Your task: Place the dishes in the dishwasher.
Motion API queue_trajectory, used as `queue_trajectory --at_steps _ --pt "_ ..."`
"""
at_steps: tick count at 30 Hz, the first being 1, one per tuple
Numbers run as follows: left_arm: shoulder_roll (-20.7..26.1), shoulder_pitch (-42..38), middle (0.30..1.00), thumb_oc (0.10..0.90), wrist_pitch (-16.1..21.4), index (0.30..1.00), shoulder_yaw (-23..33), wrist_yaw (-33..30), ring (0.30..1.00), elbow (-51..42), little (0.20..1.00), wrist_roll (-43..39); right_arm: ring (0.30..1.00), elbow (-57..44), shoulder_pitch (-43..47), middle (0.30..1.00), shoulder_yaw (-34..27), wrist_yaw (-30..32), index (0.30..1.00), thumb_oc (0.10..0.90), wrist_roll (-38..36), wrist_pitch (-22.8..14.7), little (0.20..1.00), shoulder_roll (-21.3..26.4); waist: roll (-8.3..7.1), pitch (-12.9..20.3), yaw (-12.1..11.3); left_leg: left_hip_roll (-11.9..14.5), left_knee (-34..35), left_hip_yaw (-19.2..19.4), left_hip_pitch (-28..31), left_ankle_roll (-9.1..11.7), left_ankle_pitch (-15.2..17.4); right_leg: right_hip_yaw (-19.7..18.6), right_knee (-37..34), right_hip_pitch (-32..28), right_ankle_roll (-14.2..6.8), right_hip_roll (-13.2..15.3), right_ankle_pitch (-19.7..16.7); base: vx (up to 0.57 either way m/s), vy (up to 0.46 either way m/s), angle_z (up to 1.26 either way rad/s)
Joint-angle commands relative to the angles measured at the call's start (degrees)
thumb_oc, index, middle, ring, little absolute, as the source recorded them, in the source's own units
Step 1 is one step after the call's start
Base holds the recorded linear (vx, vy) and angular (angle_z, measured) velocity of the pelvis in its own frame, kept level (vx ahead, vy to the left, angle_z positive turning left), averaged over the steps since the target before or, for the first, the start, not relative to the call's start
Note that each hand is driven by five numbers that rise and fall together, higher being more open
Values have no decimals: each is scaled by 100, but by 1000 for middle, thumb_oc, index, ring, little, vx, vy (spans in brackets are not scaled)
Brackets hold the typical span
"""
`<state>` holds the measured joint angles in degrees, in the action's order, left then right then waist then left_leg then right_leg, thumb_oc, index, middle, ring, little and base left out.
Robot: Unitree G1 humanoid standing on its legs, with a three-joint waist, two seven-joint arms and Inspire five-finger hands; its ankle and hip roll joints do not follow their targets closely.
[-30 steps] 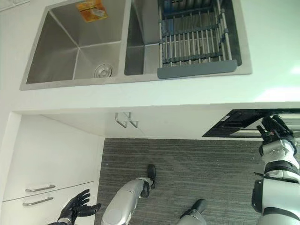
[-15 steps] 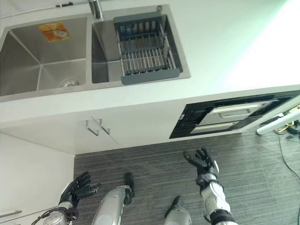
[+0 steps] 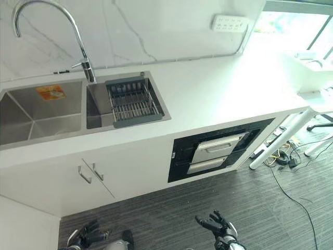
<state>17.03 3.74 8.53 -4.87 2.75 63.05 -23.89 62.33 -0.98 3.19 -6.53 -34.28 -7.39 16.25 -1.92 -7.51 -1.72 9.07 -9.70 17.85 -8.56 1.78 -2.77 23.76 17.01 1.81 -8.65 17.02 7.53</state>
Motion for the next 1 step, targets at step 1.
queue_trajectory --at_steps 1 --pt "182 -270 900 800 131 900 147 25 900 -105 900 261 900 -133 430 900 -58 -41 900 800 350 -245 900 125 45 -215 -87 106 -748 7 370 292 1294 112 18 0 20 -261 65 36 -17 8"
